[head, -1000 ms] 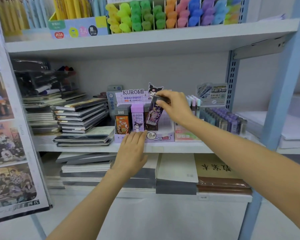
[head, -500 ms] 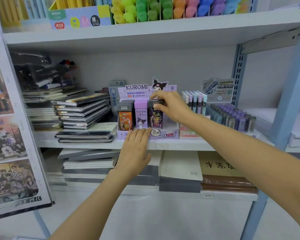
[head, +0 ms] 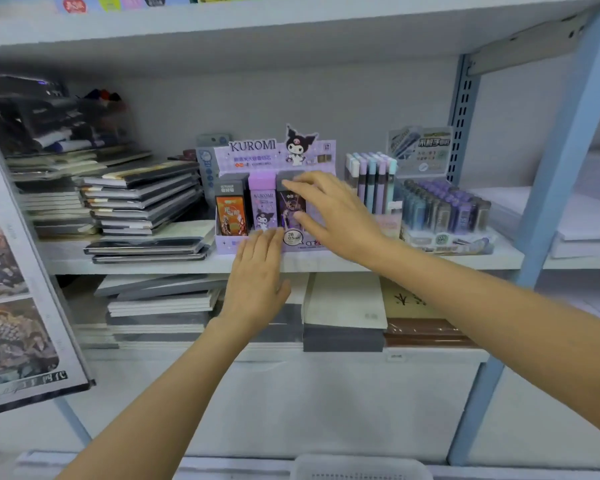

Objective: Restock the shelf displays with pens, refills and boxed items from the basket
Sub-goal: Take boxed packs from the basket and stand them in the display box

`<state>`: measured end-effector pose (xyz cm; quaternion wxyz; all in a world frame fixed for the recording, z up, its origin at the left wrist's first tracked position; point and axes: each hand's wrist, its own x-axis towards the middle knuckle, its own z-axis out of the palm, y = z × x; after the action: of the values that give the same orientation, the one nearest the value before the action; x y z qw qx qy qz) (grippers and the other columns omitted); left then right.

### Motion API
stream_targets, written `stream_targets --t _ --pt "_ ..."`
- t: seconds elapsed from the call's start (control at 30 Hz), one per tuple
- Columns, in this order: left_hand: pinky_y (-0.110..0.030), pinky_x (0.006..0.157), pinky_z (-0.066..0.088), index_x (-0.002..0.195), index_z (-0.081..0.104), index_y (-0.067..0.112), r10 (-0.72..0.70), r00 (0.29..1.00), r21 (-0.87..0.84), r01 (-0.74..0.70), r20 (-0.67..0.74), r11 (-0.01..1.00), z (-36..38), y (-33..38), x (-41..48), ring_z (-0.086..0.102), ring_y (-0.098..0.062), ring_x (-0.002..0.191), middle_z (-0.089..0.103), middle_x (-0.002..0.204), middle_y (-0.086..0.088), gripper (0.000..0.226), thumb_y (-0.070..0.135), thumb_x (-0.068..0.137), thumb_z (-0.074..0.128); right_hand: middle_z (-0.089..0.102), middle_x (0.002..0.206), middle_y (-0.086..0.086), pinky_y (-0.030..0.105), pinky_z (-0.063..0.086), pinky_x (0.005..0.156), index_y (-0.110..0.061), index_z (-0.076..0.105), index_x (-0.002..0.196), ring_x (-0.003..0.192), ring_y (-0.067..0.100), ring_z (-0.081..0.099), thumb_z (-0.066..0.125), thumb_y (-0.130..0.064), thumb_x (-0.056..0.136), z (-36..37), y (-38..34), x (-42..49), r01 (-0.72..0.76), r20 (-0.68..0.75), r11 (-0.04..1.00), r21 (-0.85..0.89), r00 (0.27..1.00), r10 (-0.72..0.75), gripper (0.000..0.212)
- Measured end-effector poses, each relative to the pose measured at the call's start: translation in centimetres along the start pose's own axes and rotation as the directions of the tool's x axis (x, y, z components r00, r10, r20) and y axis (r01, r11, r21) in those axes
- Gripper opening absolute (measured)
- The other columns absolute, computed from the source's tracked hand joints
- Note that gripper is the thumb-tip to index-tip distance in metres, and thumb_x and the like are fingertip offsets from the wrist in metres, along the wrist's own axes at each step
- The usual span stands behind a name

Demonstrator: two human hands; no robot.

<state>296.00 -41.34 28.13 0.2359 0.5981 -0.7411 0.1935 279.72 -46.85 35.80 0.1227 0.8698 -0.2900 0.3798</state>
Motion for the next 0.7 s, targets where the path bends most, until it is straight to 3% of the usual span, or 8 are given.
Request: stream_targets --t 0.1,0.2,0.33,0.4,0.47,0.53,0.63,0.7 --pt "-0.052 0.108 0.033 0.140 0.041 -0.004 -0.013 0.984 -0.075 0.000 -0.176 0.997 2.1 2.2 -1.6 0.040 -0.044 0.129 0.042 0.139 -0.025 0.069 0.007 0.077 0.067 0.062 0.111 0.006 0.033 0.046 0.089 -0.009 0.064 0.119 0.103 0.020 0.058 0.058 -0.014 0.094 0.3 -0.5 -6.4 0.087 -0.054 0.984 0.154 0.995 -0.079 0.026" --pt "-0.042 0.090 0.041 0.123 0.057 0.002 -0.033 0.967 -0.194 -0.017 -0.251 0.981 6.3 4.8 -4.1 0.051 -0.036 0.106 0.054 0.120 -0.018 0.050 0.003 0.074 0.069 0.064 0.088 0.001 0.034 0.049 0.066 -0.009 0.068 0.098 0.076 0.016 0.059 0.055 -0.014 0.095 2.2 0.2 -14.4 0.029 0.092 0.957 0.290 0.994 -0.058 0.014" --pt "-0.039 0.068 0.047 0.101 0.065 0.007 -0.016 1.000 -0.366 0.008 -0.020 0.930 14.2 8.4 -9.3 0.056 -0.029 0.083 0.061 0.098 -0.008 0.027 -0.003 0.076 0.067 0.065 0.085 -0.002 0.033 0.049 0.062 -0.011 0.069 0.093 0.072 0.011 0.058 0.054 -0.016 0.095 6.5 2.6 -26.1 -0.210 0.408 0.934 0.288 0.910 0.079 0.015" --pt "-0.040 0.068 0.049 0.098 0.066 0.010 -0.063 0.979 -0.442 0.146 0.196 0.885 18.2 10.3 -12.7 0.057 -0.026 0.084 0.062 0.094 -0.005 0.019 0.000 0.082 0.064 0.065 0.099 0.001 0.035 0.050 0.072 -0.012 0.067 0.105 0.086 0.015 0.061 0.053 -0.018 0.097 9.2 4.3 -31.7 -0.347 0.526 0.911 0.225 0.830 0.186 0.018" --pt "-0.037 0.073 0.048 0.099 0.064 0.016 -0.138 0.877 -0.436 0.359 0.460 0.826 21.9 12.3 -16.1 0.058 -0.021 0.087 0.062 0.092 0.000 0.015 0.009 0.090 0.056 0.056 0.128 0.005 0.032 0.044 0.095 -0.012 0.055 0.129 0.116 0.018 0.054 0.046 -0.025 0.101 11.9 5.7 -37.2 -0.479 0.629 0.868 0.128 0.717 0.302 0.032" --pt "-0.034 0.076 0.049 0.104 0.062 0.021 -0.155 0.706 -0.364 0.525 0.691 0.769 25.2 14.3 -19.4 0.061 -0.017 0.084 0.062 0.087 0.003 0.016 0.017 0.095 0.050 0.030 0.155 0.003 0.022 0.021 0.114 -0.013 0.032 0.148 0.140 0.015 0.031 0.040 -0.034 0.103 13.9 6.2 -42.1 -0.579 0.714 0.815 0.007 0.574 0.401 0.050" --pt "-0.029 0.081 0.051 0.117 0.057 0.022 -0.108 0.445 -0.238 0.649 0.889 0.723 29.1 16.9 -23.6 0.062 -0.015 0.090 0.065 0.098 0.002 0.021 0.026 0.099 0.046 0.000 0.163 0.000 0.021 0.004 0.117 -0.015 0.009 0.155 0.149 0.011 0.006 0.035 -0.039 0.103 16.0 6.1 -48.1 -0.635 0.791 0.762 -0.124 0.401 0.463 0.062" --pt "-0.029 0.085 0.051 0.127 0.052 0.019 -0.066 0.304 -0.183 0.719 0.950 0.671 31.4 18.5 -25.8 0.060 -0.016 0.098 0.062 0.115 -0.001 0.029 0.029 0.101 0.044 -0.014 0.161 0.000 0.023 -0.002 0.118 -0.013 0.003 0.155 0.150 0.014 -0.007 0.033 -0.041 0.103 16.9 5.5 -50.9 -0.618 0.816 0.768 -0.168 0.350 0.460 0.066"
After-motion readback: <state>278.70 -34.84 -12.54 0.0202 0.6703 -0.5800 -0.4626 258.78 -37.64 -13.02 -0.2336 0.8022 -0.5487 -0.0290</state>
